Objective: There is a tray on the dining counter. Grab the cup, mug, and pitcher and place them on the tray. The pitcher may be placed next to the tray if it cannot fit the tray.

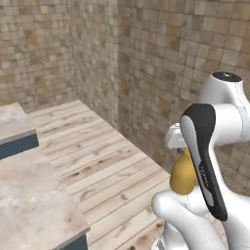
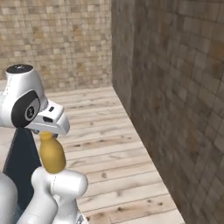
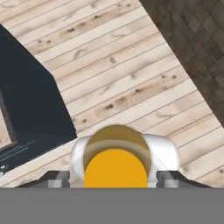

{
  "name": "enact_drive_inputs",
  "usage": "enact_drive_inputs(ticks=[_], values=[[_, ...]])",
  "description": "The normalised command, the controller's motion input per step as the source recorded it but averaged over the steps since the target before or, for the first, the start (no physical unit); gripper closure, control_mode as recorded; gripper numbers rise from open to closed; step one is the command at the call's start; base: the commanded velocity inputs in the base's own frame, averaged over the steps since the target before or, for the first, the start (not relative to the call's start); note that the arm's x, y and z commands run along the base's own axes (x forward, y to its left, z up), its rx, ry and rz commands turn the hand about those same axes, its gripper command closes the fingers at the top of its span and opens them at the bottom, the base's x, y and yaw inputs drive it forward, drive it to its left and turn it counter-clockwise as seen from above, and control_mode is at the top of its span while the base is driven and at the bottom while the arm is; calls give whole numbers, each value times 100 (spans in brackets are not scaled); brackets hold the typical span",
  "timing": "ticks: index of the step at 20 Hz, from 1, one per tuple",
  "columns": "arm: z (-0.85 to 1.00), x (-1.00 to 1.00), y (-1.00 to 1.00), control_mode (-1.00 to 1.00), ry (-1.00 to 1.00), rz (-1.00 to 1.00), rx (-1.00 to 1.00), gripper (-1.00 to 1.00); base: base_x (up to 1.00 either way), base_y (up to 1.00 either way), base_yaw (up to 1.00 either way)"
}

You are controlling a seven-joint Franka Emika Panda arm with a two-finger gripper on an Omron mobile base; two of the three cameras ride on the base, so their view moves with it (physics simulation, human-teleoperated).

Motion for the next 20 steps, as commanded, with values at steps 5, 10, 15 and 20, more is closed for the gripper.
enact_drive_inputs(ticks=[5,10,15,20], values=[[0,0,0,100,0,0,0,100,53,-96,49],[0,0,0,100,0,0,0,100,65,-77,59],[0,0,0,100,0,0,0,100,92,-66,47],[0,0,0,100,0,0,0,100,100,-59,25]])
